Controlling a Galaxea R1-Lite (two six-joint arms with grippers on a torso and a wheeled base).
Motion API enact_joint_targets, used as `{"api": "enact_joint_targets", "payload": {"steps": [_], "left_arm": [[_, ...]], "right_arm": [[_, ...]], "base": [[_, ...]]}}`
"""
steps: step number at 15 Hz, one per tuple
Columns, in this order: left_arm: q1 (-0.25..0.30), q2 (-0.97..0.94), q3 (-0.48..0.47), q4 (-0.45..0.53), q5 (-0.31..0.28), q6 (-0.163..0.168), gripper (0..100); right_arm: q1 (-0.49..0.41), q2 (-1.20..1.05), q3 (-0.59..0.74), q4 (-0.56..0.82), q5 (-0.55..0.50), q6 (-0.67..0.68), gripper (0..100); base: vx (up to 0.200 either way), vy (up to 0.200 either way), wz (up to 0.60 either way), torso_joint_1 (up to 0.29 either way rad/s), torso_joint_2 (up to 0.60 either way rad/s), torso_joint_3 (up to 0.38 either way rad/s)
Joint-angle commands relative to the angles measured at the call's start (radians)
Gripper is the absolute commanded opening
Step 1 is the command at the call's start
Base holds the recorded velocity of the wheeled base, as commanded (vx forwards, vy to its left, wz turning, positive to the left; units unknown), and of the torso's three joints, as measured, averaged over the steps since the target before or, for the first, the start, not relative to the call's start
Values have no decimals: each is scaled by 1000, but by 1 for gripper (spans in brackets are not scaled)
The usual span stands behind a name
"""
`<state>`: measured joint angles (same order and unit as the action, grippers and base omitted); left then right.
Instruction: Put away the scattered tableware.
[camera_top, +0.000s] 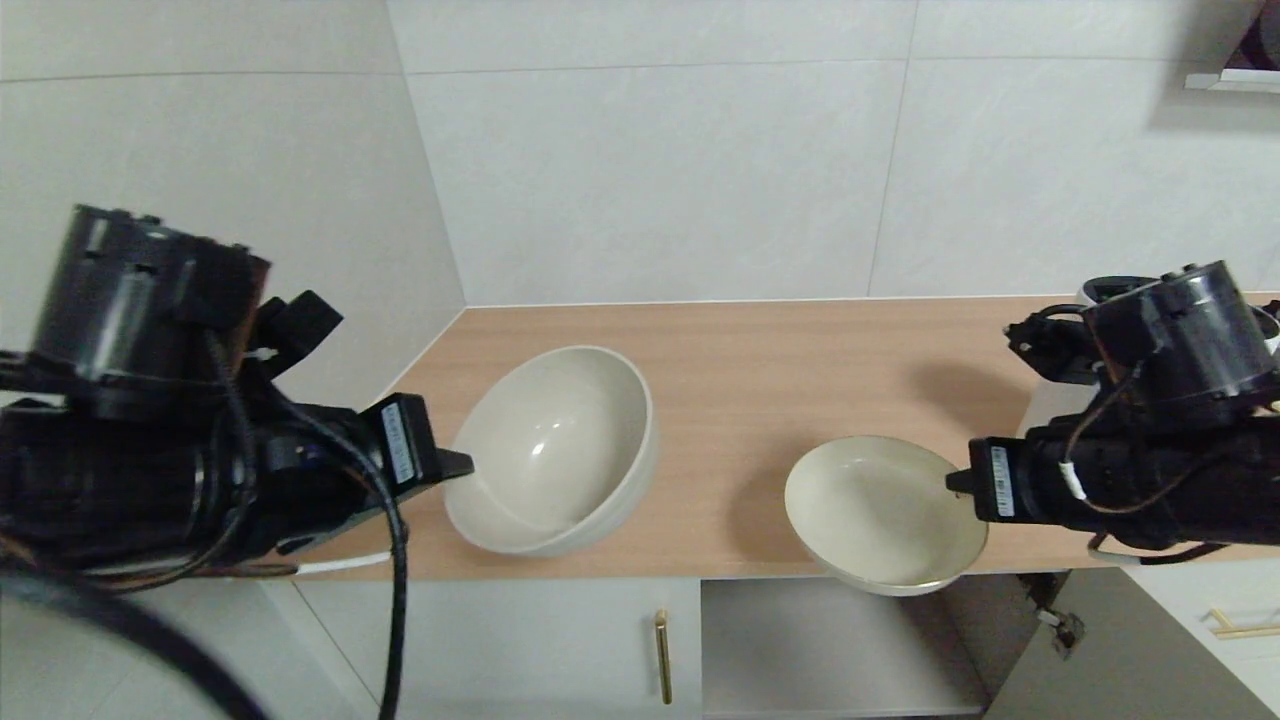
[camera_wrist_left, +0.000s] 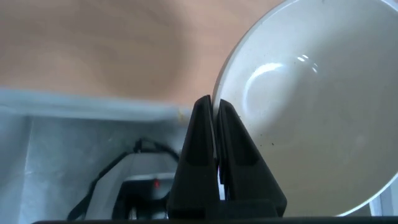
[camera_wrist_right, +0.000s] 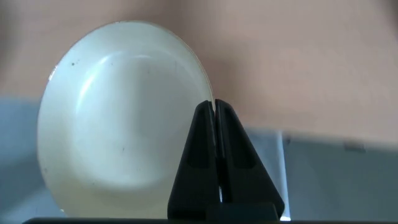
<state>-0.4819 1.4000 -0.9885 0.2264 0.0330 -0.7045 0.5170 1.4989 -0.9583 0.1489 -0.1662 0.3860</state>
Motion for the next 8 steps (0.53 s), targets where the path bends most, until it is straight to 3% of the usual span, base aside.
{"api": "enact_joint_targets", "payload": {"steps": [1, 7, 8], "left_arm": [[28, -154, 93, -2, -81, 34, 0], [36, -119, 116, -2, -96, 34, 0], [36, -116, 114, -2, -96, 34, 0]], "right_arm": [[-2, -146, 69, 29, 14, 1, 0], [-15, -171, 70, 92, 13, 4, 0], [-15, -166, 72, 92, 11, 4, 0]], "base": [[0, 0, 0, 0, 0, 0], [0, 0, 0, 0, 0, 0], [-200, 0, 0, 2, 2, 2]]}}
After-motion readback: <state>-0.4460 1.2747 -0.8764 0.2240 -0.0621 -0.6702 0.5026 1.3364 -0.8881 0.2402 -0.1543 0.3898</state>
